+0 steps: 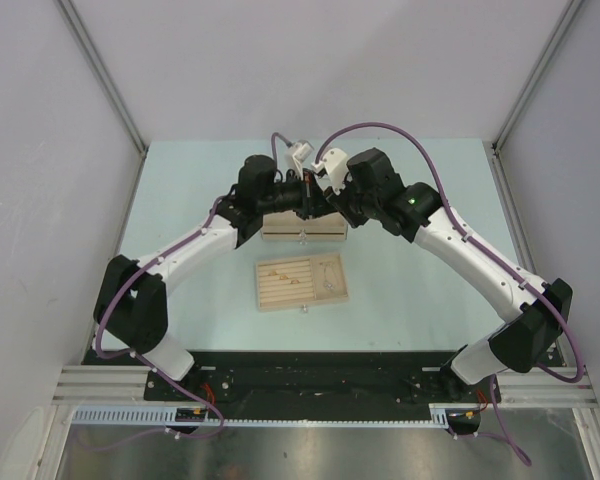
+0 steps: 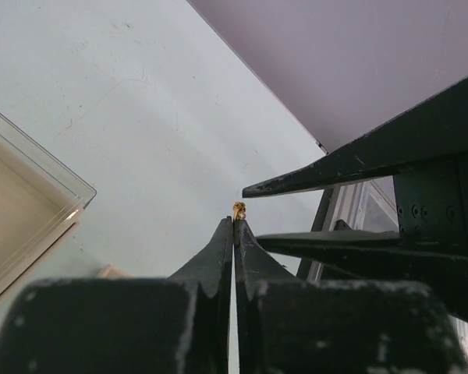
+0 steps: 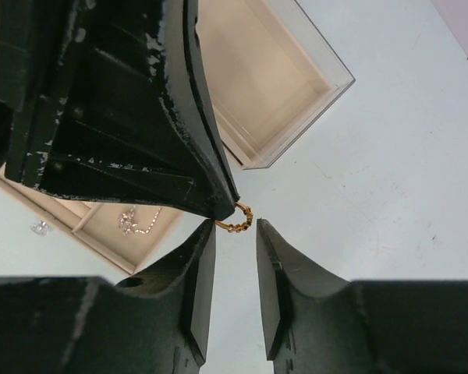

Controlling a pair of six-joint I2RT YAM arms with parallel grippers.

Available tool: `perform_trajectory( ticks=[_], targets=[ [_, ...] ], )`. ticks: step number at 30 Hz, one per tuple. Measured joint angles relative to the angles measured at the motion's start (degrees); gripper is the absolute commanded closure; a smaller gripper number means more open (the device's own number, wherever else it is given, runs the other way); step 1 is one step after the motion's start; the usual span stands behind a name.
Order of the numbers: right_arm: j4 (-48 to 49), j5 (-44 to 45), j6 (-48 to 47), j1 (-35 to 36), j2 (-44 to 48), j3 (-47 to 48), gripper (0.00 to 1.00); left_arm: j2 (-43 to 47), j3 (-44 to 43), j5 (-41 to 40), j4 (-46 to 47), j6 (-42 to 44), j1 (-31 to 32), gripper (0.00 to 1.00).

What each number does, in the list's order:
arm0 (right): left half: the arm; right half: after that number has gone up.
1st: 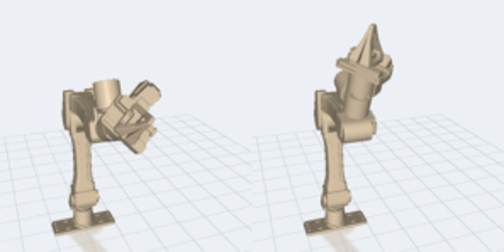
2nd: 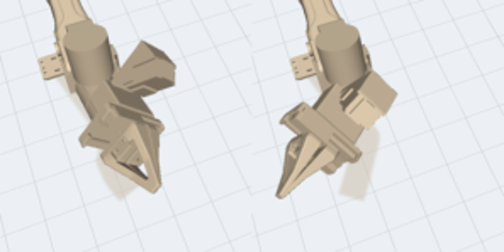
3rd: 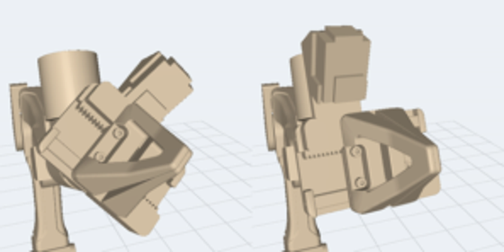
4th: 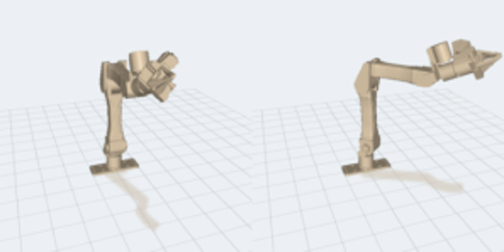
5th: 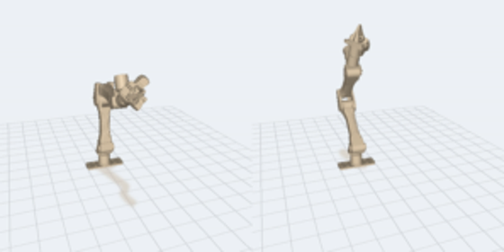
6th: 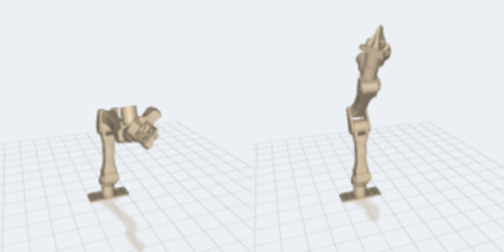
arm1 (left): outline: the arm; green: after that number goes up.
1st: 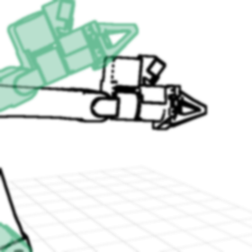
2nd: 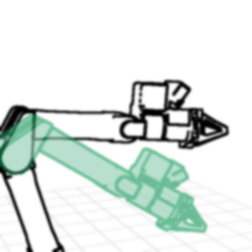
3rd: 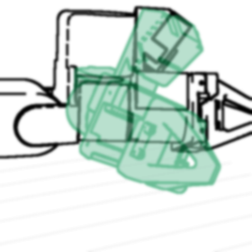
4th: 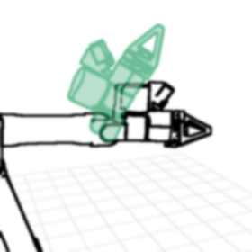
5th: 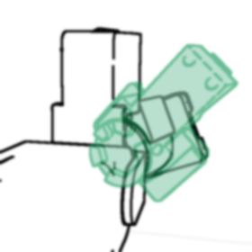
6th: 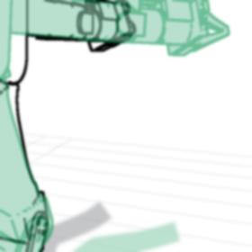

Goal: Organize the mixed jewelry

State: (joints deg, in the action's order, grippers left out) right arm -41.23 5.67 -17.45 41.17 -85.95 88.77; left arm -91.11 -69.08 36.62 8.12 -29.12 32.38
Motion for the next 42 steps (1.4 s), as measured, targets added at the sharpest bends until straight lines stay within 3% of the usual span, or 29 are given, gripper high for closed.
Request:
perform_trajectory(
  ticks=[9, 17, 24, 30, 42],
  targets=[
    [-0.6, -12.2, 2.8, -5.8, 2.2, 0.0, 0.55, 1.2, 2.4, 2.3, 3.9, -1.4, -0.6, 1.00],
    [2.4, -36.4, 8.9, -23.1, 8.1, -1.4, 0.52, 4.9, 8.4, 8.7, 15.1, -6.9, -3.0, 1.00],
    [6.2, -54.1, 13.1, -24.5, 8.3, -3.4, 0.50, 6.4, 12.3, 10.9, 24.2, -12.2, -3.1, 1.00],
    [6.9, -58.6, 14.0, -23.6, 6.8, -3.6, 0.51, 7.1, 12.4, 11.7, 27.1, -13.6, -3.1, 1.00],
    [7.4, -59.2, 14.1, -21.8, 5.2, -3.6, 0.53, 7.6, 12.4, 11.8, 28.2, -14.4, -3.1, 1.00]
  ],
)
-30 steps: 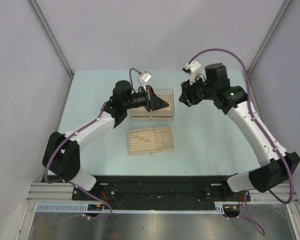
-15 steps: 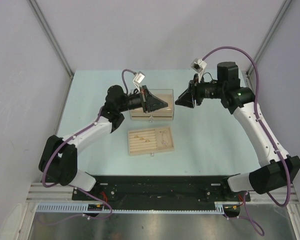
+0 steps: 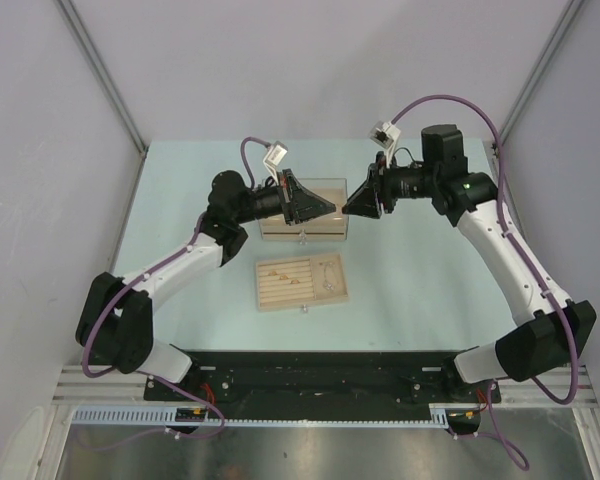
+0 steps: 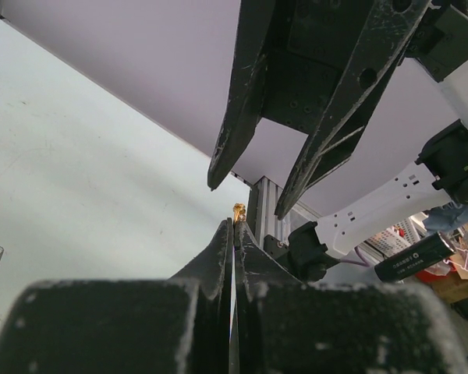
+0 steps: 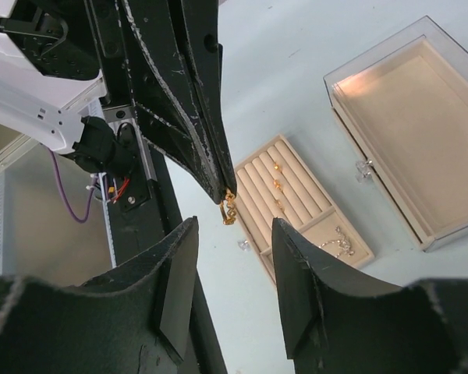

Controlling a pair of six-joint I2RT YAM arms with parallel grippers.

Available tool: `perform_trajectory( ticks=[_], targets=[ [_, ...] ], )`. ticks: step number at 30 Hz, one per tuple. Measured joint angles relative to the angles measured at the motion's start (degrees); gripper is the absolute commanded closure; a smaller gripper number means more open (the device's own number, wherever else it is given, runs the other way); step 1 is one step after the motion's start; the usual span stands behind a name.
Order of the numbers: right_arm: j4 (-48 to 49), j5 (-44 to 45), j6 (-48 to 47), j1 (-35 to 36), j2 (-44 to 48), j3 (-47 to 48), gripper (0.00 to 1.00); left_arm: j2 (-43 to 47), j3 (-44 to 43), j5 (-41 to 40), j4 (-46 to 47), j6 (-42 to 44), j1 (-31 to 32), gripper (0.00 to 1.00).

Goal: Organize the mixed jewelry

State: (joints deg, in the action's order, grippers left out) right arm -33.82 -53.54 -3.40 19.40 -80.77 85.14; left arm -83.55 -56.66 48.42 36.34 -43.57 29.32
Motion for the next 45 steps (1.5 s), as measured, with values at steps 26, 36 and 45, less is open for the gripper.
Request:
perform_trajectory(
  ticks=[26, 36, 45],
  targets=[
    [0.2, 0.1, -0.2, 2.4, -2.8, 0.0, 0.79, 0.0, 0.5, 0.0, 0.0, 0.0, 0.2, 1.00],
    [0.2, 0.1, -0.5, 2.4, -2.8, 0.0, 0.76, 0.0, 0.5, -0.1, -0.5, 0.1, 0.2, 1.00],
    [0.0, 0.1, -0.7, 2.3, -2.8, 0.1, 0.77, 0.1, 0.7, -0.1, -0.5, 0.5, 0.2, 1.00]
  ],
)
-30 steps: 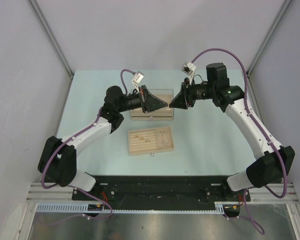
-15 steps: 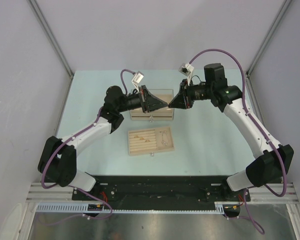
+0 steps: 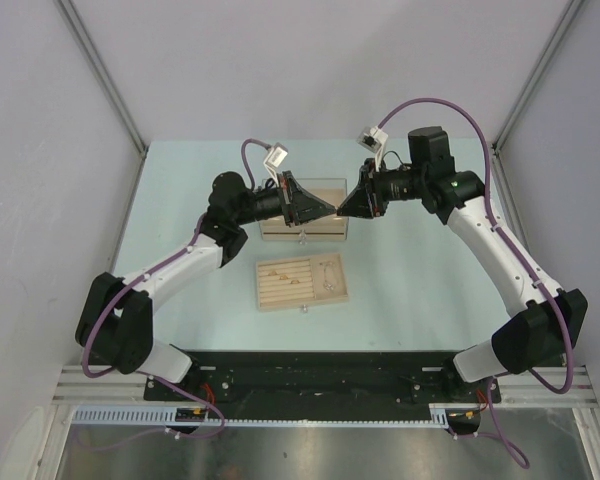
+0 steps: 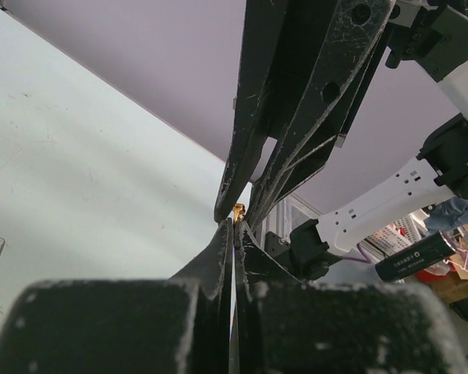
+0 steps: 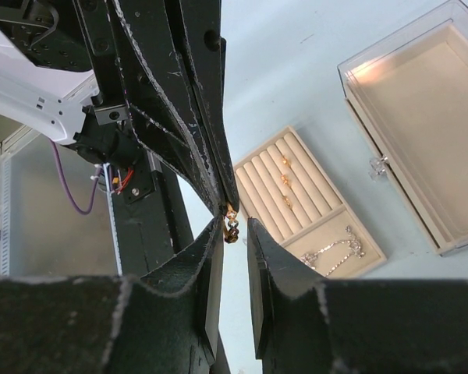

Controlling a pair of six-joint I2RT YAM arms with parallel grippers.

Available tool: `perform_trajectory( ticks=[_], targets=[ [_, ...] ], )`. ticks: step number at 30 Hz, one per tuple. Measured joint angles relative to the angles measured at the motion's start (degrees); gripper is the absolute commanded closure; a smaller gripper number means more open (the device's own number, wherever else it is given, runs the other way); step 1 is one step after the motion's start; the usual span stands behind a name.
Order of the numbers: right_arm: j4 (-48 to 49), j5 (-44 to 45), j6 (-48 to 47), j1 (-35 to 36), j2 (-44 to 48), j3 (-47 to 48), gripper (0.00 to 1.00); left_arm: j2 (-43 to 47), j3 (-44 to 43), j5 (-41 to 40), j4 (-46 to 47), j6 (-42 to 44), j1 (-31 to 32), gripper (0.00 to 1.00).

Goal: Organize the mixed jewelry

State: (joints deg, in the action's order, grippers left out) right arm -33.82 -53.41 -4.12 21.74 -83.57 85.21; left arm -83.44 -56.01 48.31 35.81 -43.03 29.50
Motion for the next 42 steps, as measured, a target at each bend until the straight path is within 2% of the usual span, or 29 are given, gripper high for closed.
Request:
perform_trajectory(
  ticks=[11, 14, 18, 21, 24, 25, 29, 32, 35, 42],
  targets=[
    [-0.3, 0.0, -0.3, -0.2, 0.0, 0.4, 0.80, 0.3, 0.0, 0.0, -0.5, 0.6, 0.0, 1.00],
    [-0.3, 0.0, -0.4, -0.2, 0.0, 0.4, 0.85, 0.4, 0.1, 0.0, -0.5, 0.6, 0.0, 1.00],
    [-0.3, 0.0, -0.4, -0.2, 0.0, 0.4, 0.98, 0.5, 0.1, 0.0, -0.6, 0.6, 0.0, 1.00],
    [-0.4, 0.0, -0.4, -0.2, 0.0, 0.4, 1.00, 0.5, 0.2, -0.1, -0.6, 0.6, 0.0, 0.99],
    [-0.5, 0.0, -0.4, -0.2, 0.0, 0.4, 1.00, 0.6, 0.3, -0.2, -0.6, 0.9, 0.0, 0.72],
    [-0.5, 0.0, -0.4, -0.2, 0.0, 0.4, 1.00, 0.6, 0.5, -0.2, -0.7, 1.2, 0.0, 0.59],
    [-1.4, 0.4, -0.9, -0.2, 0.0, 0.8, 1.00, 1.4, 1.0, -1.1, -3.0, 2.9, 0.0, 0.40],
    [-2.7, 1.7, -2.2, 0.0, 0.0, 1.2, 1.00, 3.0, 1.4, -2.4, -5.6, 4.6, -0.7, 0.35],
    [-5.3, 6.6, -5.4, 1.7, 0.2, 1.7, 1.00, 5.5, 2.1, -3.4, -7.4, 5.5, -3.7, 0.32],
    [-9.4, 26.2, -14.2, 18.4, 0.7, 1.5, 1.00, 10.0, 2.2, -7.9, -14.3, 6.8, -18.2, 0.32]
  ],
)
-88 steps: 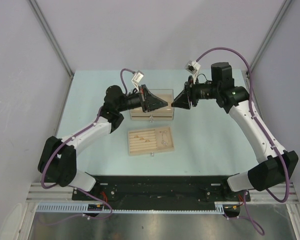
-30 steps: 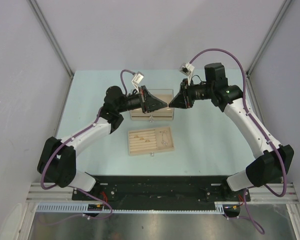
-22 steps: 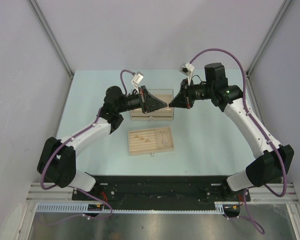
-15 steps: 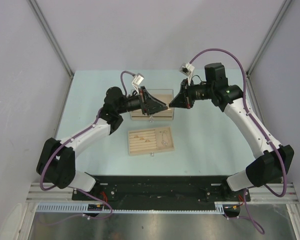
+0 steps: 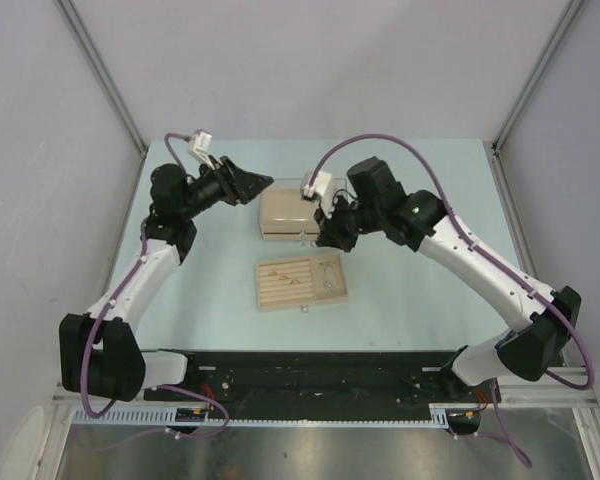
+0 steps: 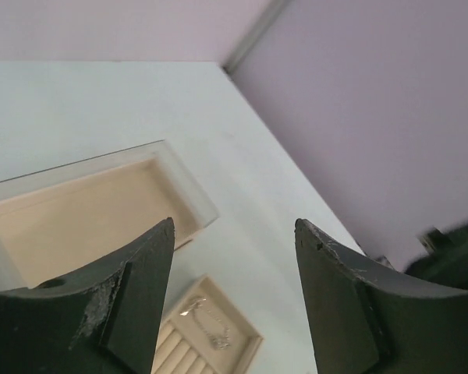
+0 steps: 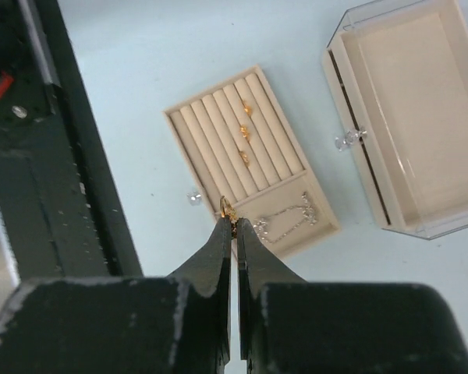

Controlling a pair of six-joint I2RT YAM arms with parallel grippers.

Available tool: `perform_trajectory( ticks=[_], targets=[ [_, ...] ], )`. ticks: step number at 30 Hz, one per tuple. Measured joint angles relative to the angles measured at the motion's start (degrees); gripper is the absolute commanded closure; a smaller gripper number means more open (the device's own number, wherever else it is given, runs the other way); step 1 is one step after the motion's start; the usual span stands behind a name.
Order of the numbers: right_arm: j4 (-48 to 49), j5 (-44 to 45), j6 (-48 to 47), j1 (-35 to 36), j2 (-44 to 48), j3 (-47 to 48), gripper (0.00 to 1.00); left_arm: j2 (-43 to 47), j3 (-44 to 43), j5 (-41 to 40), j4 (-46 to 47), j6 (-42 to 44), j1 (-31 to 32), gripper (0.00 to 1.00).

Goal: Organize the mixed jewelry

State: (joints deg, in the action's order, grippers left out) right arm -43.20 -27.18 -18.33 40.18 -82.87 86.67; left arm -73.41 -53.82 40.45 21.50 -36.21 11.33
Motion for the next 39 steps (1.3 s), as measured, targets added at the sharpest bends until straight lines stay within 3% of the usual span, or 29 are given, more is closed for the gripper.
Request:
perform_trajectory(
  ticks=[6, 12, 23, 39],
  targets=[
    [-0.2, 16.4, -6.8, 10.1, -3.6, -0.5, 1.00, -0.1, -2.0, -4.4, -11.8, 3.8, -8.4, 0.34],
    [1.2, 27.9, -12.8, 14.4, -12.3, -2.6, 1.00, -1.8, -3.0, -5.9, -19.1, 8.9, -13.8, 0.34],
    [4.3, 32.8, -21.6, 17.5, -19.7, -4.0, 1.00, -4.3, -5.2, -3.8, -28.3, 18.6, -14.3, 0.34],
    [6.2, 34.0, -26.6, 19.3, -26.5, -4.0, 1.00, -5.7, -4.9, -0.5, -29.0, 23.2, -15.1, 0.34]
  ],
)
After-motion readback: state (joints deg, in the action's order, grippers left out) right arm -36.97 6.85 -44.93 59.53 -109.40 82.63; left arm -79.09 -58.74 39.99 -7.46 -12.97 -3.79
